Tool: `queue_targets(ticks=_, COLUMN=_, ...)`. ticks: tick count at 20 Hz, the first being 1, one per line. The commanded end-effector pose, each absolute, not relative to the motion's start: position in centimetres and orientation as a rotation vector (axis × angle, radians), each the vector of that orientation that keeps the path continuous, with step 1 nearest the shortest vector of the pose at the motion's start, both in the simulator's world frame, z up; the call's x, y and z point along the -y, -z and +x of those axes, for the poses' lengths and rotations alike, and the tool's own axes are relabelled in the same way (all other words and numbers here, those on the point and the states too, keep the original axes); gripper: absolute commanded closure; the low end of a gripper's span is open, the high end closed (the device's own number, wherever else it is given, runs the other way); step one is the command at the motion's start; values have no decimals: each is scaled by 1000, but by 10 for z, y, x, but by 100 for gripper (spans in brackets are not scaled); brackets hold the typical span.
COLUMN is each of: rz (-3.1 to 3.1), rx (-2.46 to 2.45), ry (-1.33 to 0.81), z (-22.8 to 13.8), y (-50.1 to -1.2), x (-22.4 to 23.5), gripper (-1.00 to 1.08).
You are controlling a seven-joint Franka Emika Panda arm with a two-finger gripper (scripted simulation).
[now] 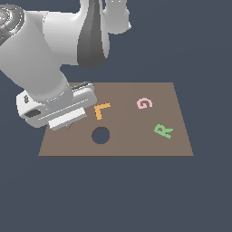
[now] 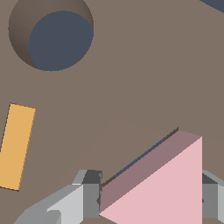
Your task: Insert a designated object into the corresponding slot on a board.
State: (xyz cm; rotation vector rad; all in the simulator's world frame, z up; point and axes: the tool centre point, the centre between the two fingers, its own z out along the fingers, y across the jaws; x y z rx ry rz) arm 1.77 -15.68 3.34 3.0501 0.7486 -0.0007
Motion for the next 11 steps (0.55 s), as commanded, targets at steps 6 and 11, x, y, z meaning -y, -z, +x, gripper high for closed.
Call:
queue_targets(ticks=6, rz=3050, rx=-750, ry=1, z=18, y=-30, x=157, gripper=-92)
queue_targets(ticks=11, rz=3050, rx=-750, ry=1, z=18, y=-30, x=157, gripper=-92)
